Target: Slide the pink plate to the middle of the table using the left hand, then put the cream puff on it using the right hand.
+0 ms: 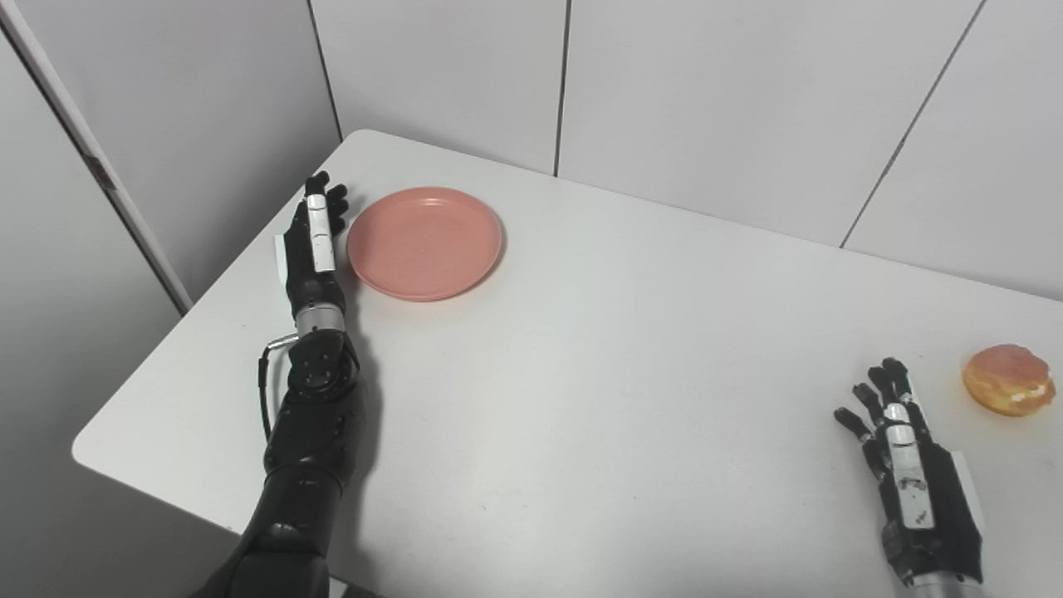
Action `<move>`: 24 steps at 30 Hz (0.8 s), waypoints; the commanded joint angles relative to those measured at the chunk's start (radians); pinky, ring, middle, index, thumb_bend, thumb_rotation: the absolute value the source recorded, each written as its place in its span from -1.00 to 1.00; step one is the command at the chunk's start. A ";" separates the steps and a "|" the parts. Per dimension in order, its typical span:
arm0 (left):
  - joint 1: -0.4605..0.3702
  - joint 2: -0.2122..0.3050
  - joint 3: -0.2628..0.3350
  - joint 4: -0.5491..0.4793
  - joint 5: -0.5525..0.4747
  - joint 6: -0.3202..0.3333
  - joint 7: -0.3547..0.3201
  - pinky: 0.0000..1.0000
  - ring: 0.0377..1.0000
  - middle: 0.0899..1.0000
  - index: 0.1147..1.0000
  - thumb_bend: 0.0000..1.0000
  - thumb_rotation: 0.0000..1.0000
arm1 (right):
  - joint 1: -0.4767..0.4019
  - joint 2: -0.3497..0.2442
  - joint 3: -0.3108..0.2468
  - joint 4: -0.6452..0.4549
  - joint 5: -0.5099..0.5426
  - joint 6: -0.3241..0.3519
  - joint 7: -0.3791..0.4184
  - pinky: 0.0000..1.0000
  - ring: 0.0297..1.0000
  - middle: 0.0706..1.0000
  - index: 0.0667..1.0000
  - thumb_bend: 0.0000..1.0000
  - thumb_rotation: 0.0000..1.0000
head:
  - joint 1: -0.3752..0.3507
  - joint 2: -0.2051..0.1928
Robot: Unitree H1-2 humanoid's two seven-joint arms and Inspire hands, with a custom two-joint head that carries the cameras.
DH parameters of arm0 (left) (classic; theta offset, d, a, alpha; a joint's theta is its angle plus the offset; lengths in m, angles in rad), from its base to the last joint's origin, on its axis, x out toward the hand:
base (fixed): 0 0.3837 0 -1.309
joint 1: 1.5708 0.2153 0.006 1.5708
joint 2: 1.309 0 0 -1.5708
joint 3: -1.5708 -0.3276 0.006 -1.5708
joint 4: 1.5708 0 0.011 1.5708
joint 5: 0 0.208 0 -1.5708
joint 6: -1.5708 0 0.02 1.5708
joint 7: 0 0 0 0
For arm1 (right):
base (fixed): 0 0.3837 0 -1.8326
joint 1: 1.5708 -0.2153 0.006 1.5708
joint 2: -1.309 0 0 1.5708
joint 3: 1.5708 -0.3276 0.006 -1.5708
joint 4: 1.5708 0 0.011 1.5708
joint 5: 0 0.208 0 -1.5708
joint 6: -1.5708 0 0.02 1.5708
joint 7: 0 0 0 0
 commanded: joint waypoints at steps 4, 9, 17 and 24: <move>-0.018 0.000 -0.026 -0.007 0.045 -0.010 0.007 0.80 0.71 0.66 0.62 0.42 1.00 | -0.008 -0.008 -0.011 -0.037 0.011 -0.017 -0.001 1.00 0.93 0.96 0.97 -0.09 0.78 | 0.001 0.004; -0.020 -0.015 -0.022 -0.022 0.016 0.014 -0.003 0.86 0.77 0.69 0.65 0.39 1.00 | -0.009 -0.012 -0.011 -0.036 0.007 -0.022 0.000 1.00 0.93 0.97 0.98 -0.10 0.79 | 0.002 0.004; -0.015 -0.020 -0.036 -0.030 0.002 0.024 -0.046 0.83 0.78 0.74 0.74 0.46 1.00 | -0.010 -0.012 -0.012 -0.032 0.007 -0.028 -0.002 0.98 0.92 0.95 0.96 -0.09 0.80 | -0.001 0.011; -0.012 -0.020 -0.047 -0.022 -0.017 0.013 -0.097 0.83 0.77 0.72 0.69 0.52 1.00 | -0.015 -0.009 -0.013 -0.031 0.010 -0.027 -0.002 0.99 0.91 0.94 0.96 -0.09 0.75 | -0.007 0.013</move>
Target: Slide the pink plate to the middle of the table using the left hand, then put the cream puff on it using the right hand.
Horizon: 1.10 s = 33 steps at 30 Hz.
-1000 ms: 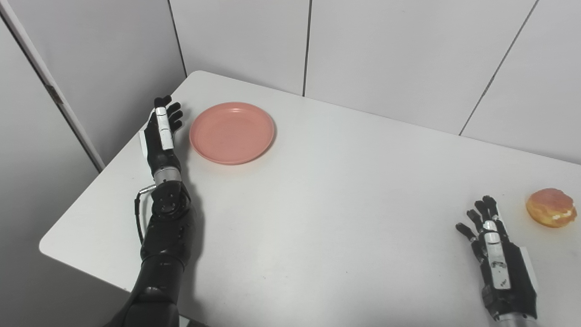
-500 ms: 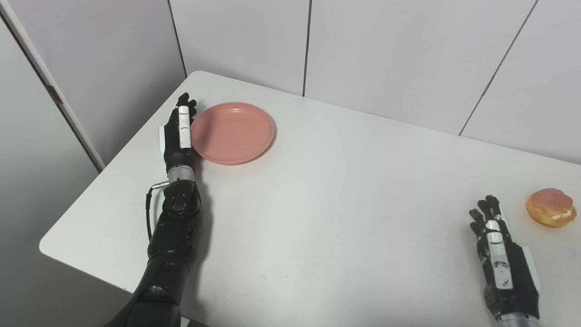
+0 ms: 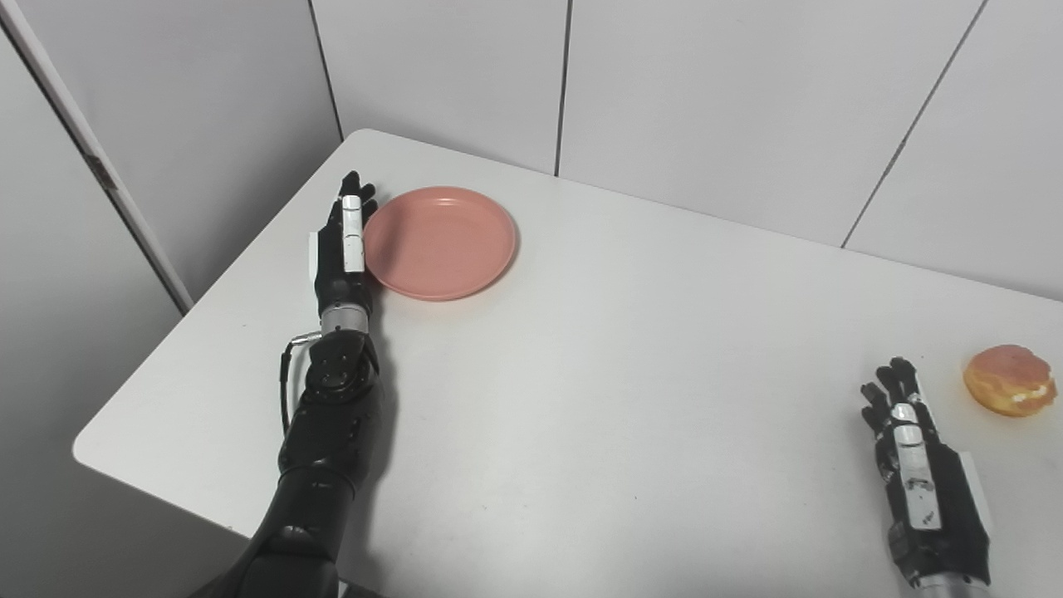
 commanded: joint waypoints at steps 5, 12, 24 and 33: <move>-0.006 -0.005 -0.011 -0.012 -0.025 -0.019 -0.059 0.76 0.75 0.70 0.67 0.54 1.00 | -0.015 -0.006 -0.005 -0.027 0.003 -0.026 -0.002 1.00 0.92 0.95 0.97 -0.07 0.77 | -0.002 0.003; 0.011 -0.022 -0.026 -0.071 -0.042 0.024 -0.084 0.70 0.70 0.64 0.62 0.46 1.00 | -0.014 -0.002 -0.008 -0.032 0.011 -0.012 -0.003 1.00 0.92 0.95 0.97 -0.03 0.73 | -0.007 0.007; 0.032 -0.043 -0.056 -0.154 -0.058 0.086 -0.147 0.69 0.63 0.55 0.54 0.50 1.00 | -0.018 -0.002 -0.009 -0.025 0.008 -0.012 -0.010 0.99 0.91 0.93 0.96 -0.04 0.73 | -0.010 0.009; 0.040 -0.053 -0.097 -0.177 -0.051 0.105 -0.186 0.69 0.65 0.57 0.53 0.47 1.00 | -0.021 -0.005 -0.007 -0.023 0.006 -0.013 -0.010 0.99 0.90 0.93 0.96 -0.01 0.74 | -0.013 0.014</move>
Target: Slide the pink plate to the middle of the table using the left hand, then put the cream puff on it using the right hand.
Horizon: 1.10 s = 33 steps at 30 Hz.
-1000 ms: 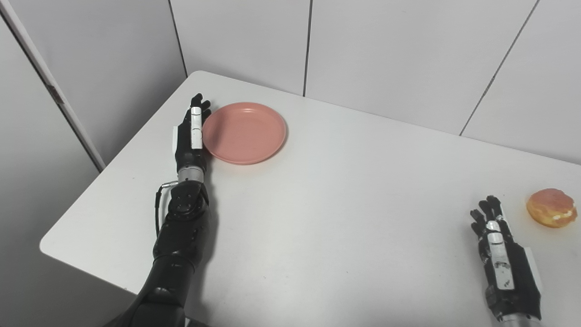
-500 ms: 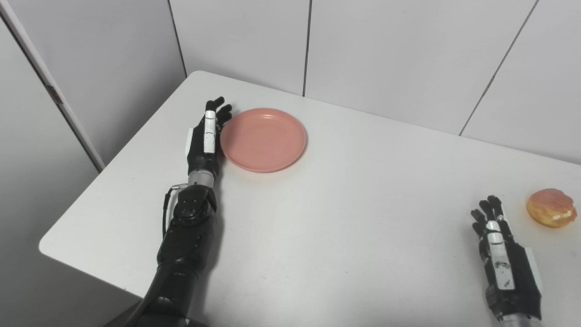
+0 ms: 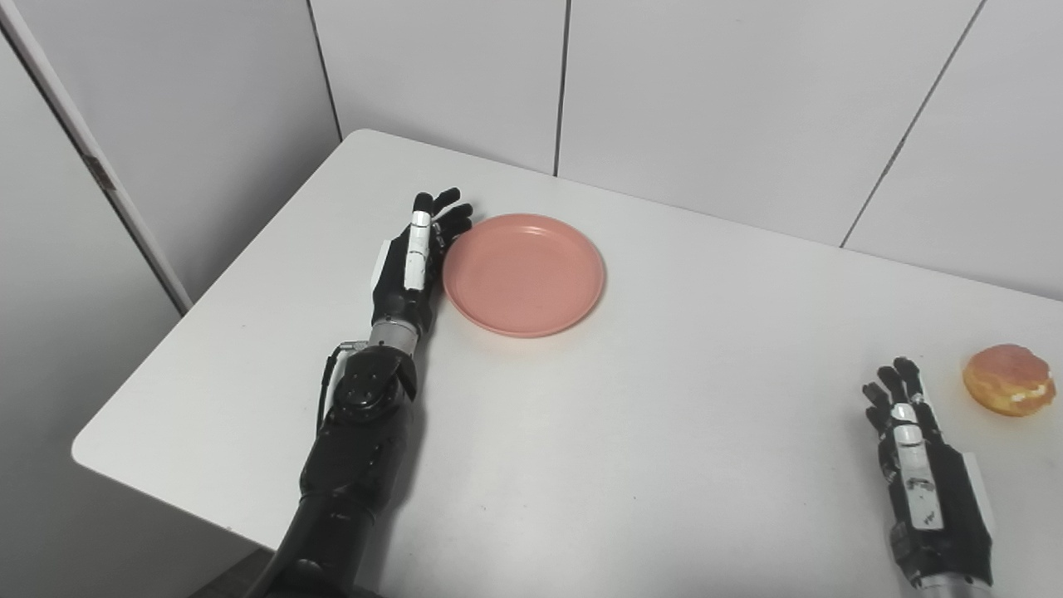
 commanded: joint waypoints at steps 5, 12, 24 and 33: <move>-0.015 -0.008 -0.034 -0.038 0.021 0.012 -0.019 0.66 0.63 0.56 0.53 0.45 1.00 | -0.022 -0.004 -0.006 -0.024 0.003 -0.010 -0.004 0.98 0.90 0.92 0.96 -0.03 0.75 | -0.003 0.002; -0.010 -0.022 -0.058 -0.054 0.027 0.029 -0.026 0.65 0.62 0.56 0.54 0.45 1.00 | -0.026 -0.003 -0.007 -0.020 0.016 -0.007 0.003 0.99 0.91 0.93 0.96 -0.01 0.75 | -0.008 0.005; 0.006 -0.042 -0.093 -0.099 0.025 0.092 -0.072 0.71 0.67 0.58 0.56 0.48 1.00 | -0.027 0.004 -0.007 -0.025 0.006 0.000 -0.012 0.98 0.90 0.92 0.94 0.05 0.71 | -0.041 0.018; 0.019 -0.044 -0.130 -0.111 0.035 0.097 -0.101 0.63 0.63 0.57 0.57 0.46 1.00 | -0.034 0.015 -0.006 -0.018 0.010 -0.001 -0.017 0.98 0.90 0.92 0.92 0.05 0.68 | -0.089 0.037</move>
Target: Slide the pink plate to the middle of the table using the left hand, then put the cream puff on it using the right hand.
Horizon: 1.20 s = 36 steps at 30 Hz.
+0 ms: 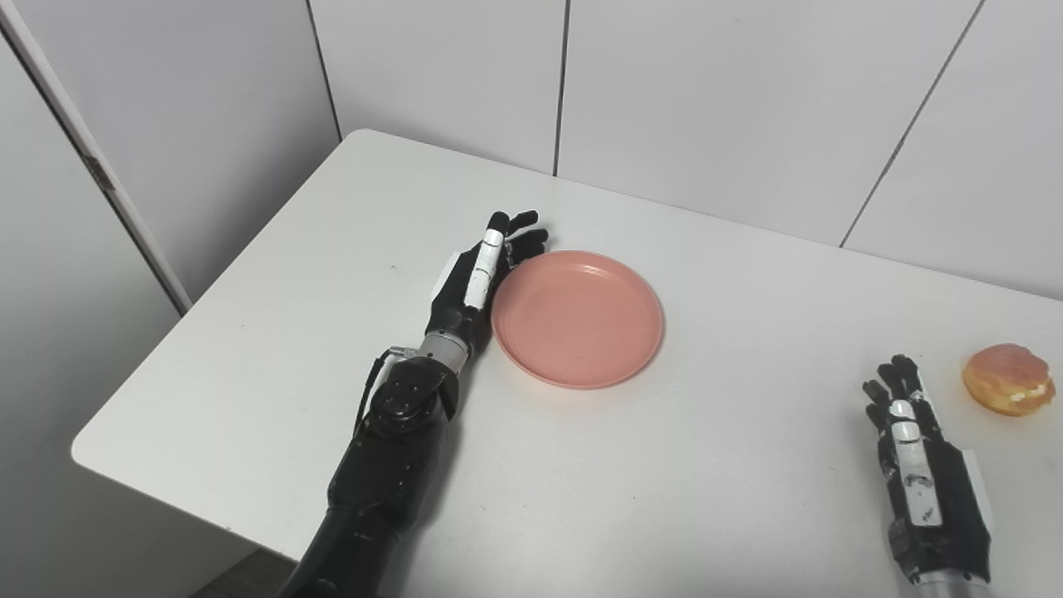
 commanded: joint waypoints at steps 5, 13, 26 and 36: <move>0.004 0.000 -0.021 -0.032 -0.002 0.009 -0.044 0.68 0.65 0.59 0.58 0.49 1.00 | -0.030 0.023 -0.003 -0.019 -0.006 0.004 -0.025 0.93 0.86 0.89 0.89 0.10 0.63 | -0.059 0.016; 0.025 -0.001 -0.040 -0.061 0.007 0.025 -0.070 0.67 0.67 0.61 0.59 0.49 1.00 | -0.022 0.038 0.008 -0.053 -0.042 0.016 -0.051 0.89 0.83 0.86 0.88 0.07 0.57 | -0.145 0.032; 0.063 0.004 -0.068 -0.094 -0.009 0.027 -0.135 0.74 0.71 0.65 0.63 0.48 1.00 | -0.034 0.092 0.023 -0.053 -0.112 0.044 -0.120 0.82 0.79 0.82 0.82 0.16 0.58 | -0.307 0.055; 0.081 0.011 -0.080 -0.085 0.001 0.025 -0.170 0.73 0.72 0.66 0.64 0.48 1.00 | -0.055 0.105 0.052 -0.016 -0.168 0.021 -0.138 0.82 0.80 0.82 0.83 0.12 0.75 | -0.418 0.068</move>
